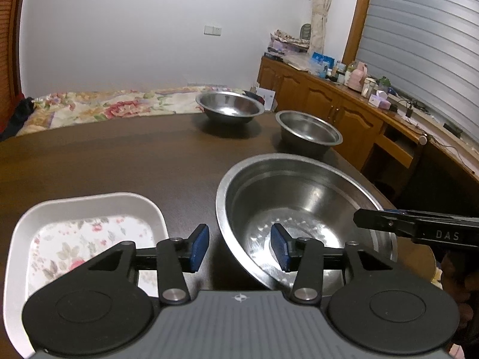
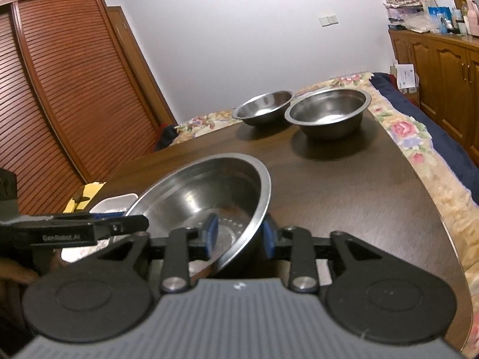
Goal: Organize plates and bowls
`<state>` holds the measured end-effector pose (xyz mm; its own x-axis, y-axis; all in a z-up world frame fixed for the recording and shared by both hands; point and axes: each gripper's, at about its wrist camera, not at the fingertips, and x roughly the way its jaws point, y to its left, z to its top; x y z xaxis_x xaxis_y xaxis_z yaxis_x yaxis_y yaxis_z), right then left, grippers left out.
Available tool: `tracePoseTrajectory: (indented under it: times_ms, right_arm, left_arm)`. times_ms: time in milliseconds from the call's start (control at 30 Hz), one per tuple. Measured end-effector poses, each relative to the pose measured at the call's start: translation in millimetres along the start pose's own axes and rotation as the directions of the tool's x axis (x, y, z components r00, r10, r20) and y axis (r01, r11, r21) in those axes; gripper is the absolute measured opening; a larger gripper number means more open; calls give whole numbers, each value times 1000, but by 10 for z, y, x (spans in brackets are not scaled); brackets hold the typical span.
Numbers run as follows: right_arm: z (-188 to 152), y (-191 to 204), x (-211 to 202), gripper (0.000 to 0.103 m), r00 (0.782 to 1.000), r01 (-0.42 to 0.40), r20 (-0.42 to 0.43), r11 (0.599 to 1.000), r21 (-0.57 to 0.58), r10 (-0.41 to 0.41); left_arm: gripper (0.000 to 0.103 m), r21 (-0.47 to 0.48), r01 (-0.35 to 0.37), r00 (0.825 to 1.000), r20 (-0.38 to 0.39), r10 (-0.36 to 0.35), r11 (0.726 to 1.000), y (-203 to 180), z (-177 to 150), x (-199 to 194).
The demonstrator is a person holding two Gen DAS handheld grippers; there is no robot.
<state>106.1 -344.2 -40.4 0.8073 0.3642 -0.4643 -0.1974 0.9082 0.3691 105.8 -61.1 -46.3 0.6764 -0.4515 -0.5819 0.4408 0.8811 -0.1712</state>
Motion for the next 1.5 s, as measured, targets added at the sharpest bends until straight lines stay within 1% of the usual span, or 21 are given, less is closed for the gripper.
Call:
tracePoseTrajectory:
  times_ms: [67,133,167,200,333,400,700,867,1033,1233,1367,1500]
  right_arm:
    - [26,6,-25,40,1000,5,8,1000,-11,-5]
    - [57,13,-57,41,1000,11,18,1000,-17,-11]
    - [74,13,-73,43,1000,12,24,1000,-21,-11]
    - [100,12,-98,48,999,13,33,1000,-26,-12]
    - [191,12,-155,49,998,35,63,998,-59,-31]
    - [239,1,-176,51,996,48,74,996,-74,-42]
    - [486,-179,-132,51,991,102,103,987,-122,-90]
    - [623,-339,-39,51,987,126,120,983,-134,-110]
    - [775,-557,116,51,984,140,131,982,-123,-124]
    - [886,-834,356,51,982,157,125,982,-107,-143]
    - [921,-971,488,51,983,155,116,983,-97,-144]
    - [957,-1070,596,51,983,156,110,984,-91,-146]
  left_arm:
    - [57,4,-5,1000,13,5,1000,-1,27,-21]
    - [57,8,-12,1000,23,11,1000,18,62,-36]
    - [58,10,-15,1000,28,15,1000,27,81,-42]
    - [60,11,-20,999,32,20,1000,37,101,-47]
    - [63,23,-37,998,46,36,999,73,190,-69]
    - [66,31,-45,997,58,43,999,79,228,-89]
    - [67,91,-66,995,82,59,994,39,472,-79]
    - [67,125,-72,995,73,63,989,-9,628,51]
    - [67,141,-50,997,63,42,989,-80,819,230]
    - [67,157,-13,998,55,4,988,-180,1104,442]
    - [67,167,10,999,30,-15,986,-266,1235,660]
    - [67,176,28,1000,-9,-27,984,-304,1275,921]
